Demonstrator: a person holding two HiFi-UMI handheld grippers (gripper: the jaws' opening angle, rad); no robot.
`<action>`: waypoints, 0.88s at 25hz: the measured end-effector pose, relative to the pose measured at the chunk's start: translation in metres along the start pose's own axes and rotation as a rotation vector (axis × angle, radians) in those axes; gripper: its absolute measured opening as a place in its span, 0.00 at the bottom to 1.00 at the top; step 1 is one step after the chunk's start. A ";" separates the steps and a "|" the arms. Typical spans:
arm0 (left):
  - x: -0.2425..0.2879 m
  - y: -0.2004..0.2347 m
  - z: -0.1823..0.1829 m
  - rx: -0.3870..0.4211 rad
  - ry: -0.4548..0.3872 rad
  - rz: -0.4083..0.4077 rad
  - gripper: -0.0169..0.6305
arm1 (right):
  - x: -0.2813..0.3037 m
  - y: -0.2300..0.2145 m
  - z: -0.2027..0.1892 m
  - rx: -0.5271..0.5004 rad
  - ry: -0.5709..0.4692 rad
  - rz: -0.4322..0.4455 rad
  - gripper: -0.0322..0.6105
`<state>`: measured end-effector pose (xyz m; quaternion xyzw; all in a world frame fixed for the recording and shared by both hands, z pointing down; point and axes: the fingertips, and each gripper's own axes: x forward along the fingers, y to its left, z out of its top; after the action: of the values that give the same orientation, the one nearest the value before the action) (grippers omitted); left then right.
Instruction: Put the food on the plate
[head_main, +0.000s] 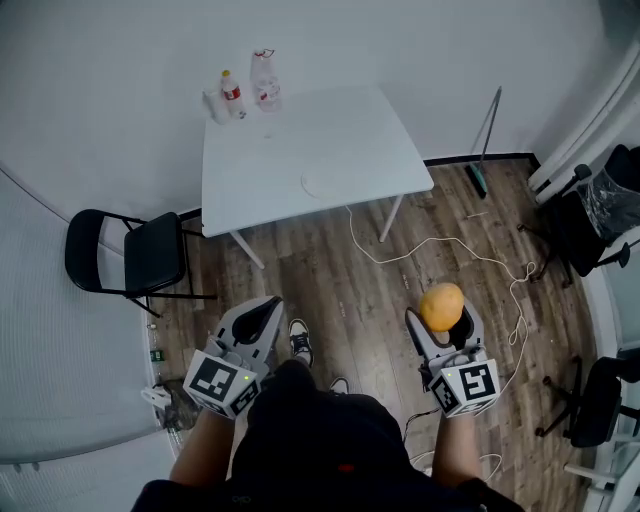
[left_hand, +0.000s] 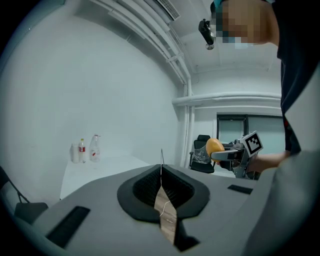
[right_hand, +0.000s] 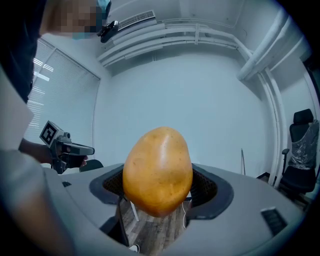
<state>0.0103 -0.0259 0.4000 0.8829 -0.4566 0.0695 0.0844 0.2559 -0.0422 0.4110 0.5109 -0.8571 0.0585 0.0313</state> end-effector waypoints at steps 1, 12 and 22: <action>0.006 0.005 0.000 -0.005 -0.005 -0.002 0.06 | 0.005 -0.003 0.000 -0.003 0.000 -0.004 0.63; 0.102 0.088 0.020 -0.025 -0.035 -0.051 0.06 | 0.101 -0.038 0.027 -0.036 0.005 -0.044 0.63; 0.166 0.225 0.041 -0.040 -0.026 -0.057 0.06 | 0.249 -0.025 0.044 -0.065 0.050 -0.025 0.63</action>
<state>-0.0764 -0.2943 0.4123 0.8946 -0.4336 0.0464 0.0978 0.1593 -0.2774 0.3969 0.5188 -0.8509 0.0431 0.0703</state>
